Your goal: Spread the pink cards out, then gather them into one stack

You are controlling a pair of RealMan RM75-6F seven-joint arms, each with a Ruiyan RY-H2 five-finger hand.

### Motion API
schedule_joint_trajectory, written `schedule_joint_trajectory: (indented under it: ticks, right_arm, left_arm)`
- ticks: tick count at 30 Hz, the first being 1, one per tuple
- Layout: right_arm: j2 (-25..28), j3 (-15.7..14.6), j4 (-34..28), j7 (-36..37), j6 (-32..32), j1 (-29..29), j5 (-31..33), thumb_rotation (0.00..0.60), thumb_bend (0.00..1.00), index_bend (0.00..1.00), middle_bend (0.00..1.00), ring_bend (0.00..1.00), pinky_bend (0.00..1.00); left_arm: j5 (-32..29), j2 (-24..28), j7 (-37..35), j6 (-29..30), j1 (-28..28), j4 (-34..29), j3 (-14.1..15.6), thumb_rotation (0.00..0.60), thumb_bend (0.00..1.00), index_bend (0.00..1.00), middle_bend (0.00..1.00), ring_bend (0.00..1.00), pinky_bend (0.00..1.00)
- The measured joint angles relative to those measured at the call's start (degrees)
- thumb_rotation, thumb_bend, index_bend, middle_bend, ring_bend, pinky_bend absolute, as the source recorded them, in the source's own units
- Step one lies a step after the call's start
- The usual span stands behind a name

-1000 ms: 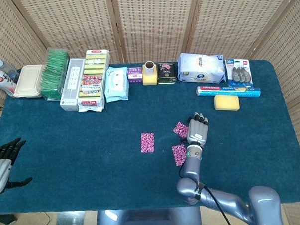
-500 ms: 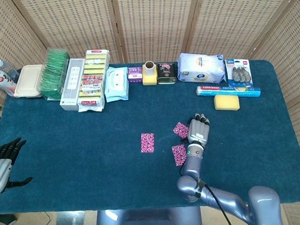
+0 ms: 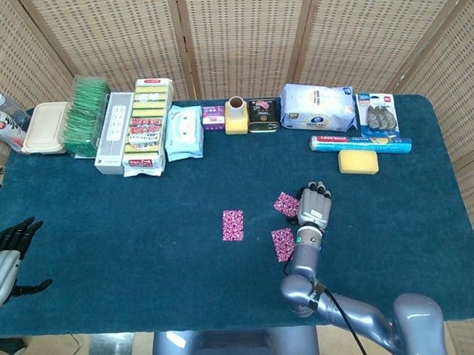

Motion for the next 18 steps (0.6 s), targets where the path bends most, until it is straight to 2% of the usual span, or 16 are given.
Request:
schedule_joint_trajectory:
  ticks: [10,18]
  right_arm:
    - [0.53,-0.31,-0.96,0.46,0.35,-0.27,-0.65,0.6,0.27,0.4,0.17,0.05,0.12]
    - [1.81,-0.71,-4.0,0.62,1.5,-0.96,-1.38,0.6,0.27,0.4,0.18,0.06,0.12]
  left_arm:
    - [0.02,0.13,-0.36,0.03,0.0,0.07,-0.02,0.6,0.03,0.0,0.0,0.0,0.04]
    - [0.09,0.17,-0.39,-0.05,-0.04,-0.05,0.03,0.6,0.03,0.0,0.0,0.0,0.04]
